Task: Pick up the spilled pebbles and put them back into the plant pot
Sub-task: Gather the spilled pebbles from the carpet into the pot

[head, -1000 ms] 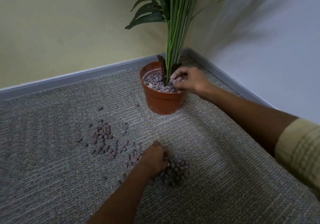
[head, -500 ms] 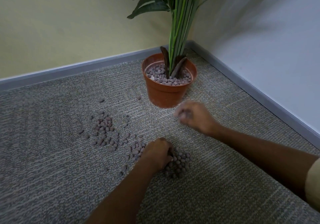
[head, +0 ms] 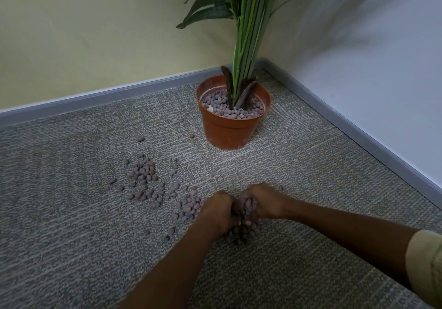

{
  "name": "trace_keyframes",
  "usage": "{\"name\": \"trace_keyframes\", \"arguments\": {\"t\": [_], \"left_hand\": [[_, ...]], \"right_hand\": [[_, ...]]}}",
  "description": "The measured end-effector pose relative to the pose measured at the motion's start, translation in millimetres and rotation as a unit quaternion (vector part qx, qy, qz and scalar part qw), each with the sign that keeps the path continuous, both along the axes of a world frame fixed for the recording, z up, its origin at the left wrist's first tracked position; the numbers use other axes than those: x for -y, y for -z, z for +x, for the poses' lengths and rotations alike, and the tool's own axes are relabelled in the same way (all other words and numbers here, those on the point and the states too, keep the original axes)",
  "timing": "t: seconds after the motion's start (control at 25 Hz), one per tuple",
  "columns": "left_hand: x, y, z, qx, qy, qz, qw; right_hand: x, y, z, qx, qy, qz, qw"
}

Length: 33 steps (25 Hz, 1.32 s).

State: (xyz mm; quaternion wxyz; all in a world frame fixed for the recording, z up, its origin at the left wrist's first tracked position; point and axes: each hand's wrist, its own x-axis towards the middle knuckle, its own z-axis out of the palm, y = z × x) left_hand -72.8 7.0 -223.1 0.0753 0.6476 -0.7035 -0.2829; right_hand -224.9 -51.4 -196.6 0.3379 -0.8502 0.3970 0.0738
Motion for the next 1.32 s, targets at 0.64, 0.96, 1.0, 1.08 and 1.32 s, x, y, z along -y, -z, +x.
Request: {"name": "trace_keyframes", "arguments": {"t": [0.64,0.96,1.0,1.08,1.32], "left_hand": [[-6,-3,-12,0.043,-0.002,-0.006,0.999],[-3,0,-10,0.016,-0.014,-0.013,1.0],[-3,0,-9,0.009,-0.019,-0.015,1.0],[-3,0,-8,0.003,-0.027,-0.023,0.999],[-2,0,-5,-0.018,-0.049,-0.03,0.998]], "right_hand": [[3,8,-5,0.015,0.025,-0.031,0.999],[15,7,-16,0.031,0.108,0.073,0.991],[16,7,-18,0.033,0.113,0.082,0.99],[17,8,-21,0.034,0.106,0.084,0.99],[13,7,-18,0.023,0.13,0.086,0.988]]}}
